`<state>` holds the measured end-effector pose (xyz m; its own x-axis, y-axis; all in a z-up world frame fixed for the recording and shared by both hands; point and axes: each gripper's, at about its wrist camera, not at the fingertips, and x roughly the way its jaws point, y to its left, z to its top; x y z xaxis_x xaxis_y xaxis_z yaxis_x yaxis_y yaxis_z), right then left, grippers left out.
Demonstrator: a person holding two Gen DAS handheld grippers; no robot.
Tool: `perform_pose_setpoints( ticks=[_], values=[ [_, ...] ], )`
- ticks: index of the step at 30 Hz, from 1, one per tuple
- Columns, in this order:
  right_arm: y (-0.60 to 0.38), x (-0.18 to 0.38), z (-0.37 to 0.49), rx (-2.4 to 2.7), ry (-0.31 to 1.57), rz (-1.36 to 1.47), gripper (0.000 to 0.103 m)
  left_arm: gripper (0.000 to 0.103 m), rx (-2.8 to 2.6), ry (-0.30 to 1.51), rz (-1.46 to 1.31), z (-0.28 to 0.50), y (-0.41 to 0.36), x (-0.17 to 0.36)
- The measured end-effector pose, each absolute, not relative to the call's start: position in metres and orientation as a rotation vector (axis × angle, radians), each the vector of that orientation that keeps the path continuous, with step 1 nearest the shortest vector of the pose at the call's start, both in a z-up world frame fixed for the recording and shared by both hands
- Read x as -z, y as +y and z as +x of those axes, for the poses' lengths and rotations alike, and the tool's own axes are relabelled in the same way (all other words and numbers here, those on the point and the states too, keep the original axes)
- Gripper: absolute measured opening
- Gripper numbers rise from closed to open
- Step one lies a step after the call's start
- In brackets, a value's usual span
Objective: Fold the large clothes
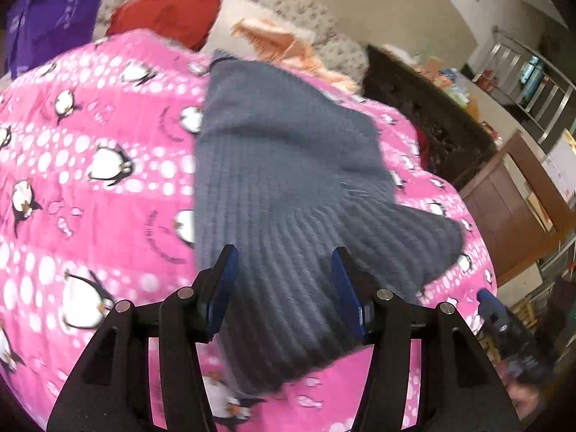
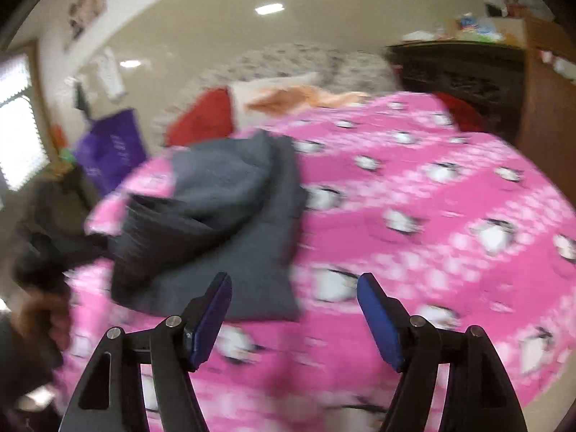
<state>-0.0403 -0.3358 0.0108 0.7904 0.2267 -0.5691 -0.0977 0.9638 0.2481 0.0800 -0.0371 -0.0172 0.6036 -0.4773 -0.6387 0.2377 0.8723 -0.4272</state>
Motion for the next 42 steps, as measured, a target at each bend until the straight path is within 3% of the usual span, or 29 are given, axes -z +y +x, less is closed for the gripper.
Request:
perform_pose_setpoints(
  ticks=[5,16,17,20,23,28,35,38,42],
  values=[
    [-0.321,0.008,-0.019,-0.443,0.701,0.572,0.071,0.052,0.525,0.790,-0.214,0.062,-0.070,0.022],
    [-0.273,0.050,0.040,-0.538,0.799,0.854,0.069,0.052,0.595,0.824,-0.279,0.058,-0.060,0.040],
    [-0.273,0.051,0.045,-0.528,0.796,0.862,0.065,0.052,0.607,0.827,-0.292,0.055,-0.058,0.039],
    [-0.270,0.049,0.057,-0.471,0.822,0.796,0.021,0.052,0.622,0.817,-0.316,0.046,-0.050,0.033],
    [-0.267,0.026,0.061,-0.462,0.809,0.646,0.013,0.052,0.577,0.762,-0.349,0.036,-0.032,0.018],
    [-0.285,-0.018,0.056,-0.482,0.731,0.501,0.012,0.052,0.478,0.738,-0.391,0.047,-0.015,0.007],
    [-0.347,0.078,0.062,-0.419,0.916,0.745,0.013,0.058,0.482,0.942,-0.200,0.062,-0.065,0.048],
    [-0.343,0.077,0.063,-0.423,0.890,0.689,0.013,0.060,0.480,0.987,-0.208,0.065,-0.065,0.063],
    [-0.340,0.060,0.057,-0.397,0.890,0.607,0.021,0.059,0.488,0.971,-0.183,0.064,-0.064,0.061]
  ],
)
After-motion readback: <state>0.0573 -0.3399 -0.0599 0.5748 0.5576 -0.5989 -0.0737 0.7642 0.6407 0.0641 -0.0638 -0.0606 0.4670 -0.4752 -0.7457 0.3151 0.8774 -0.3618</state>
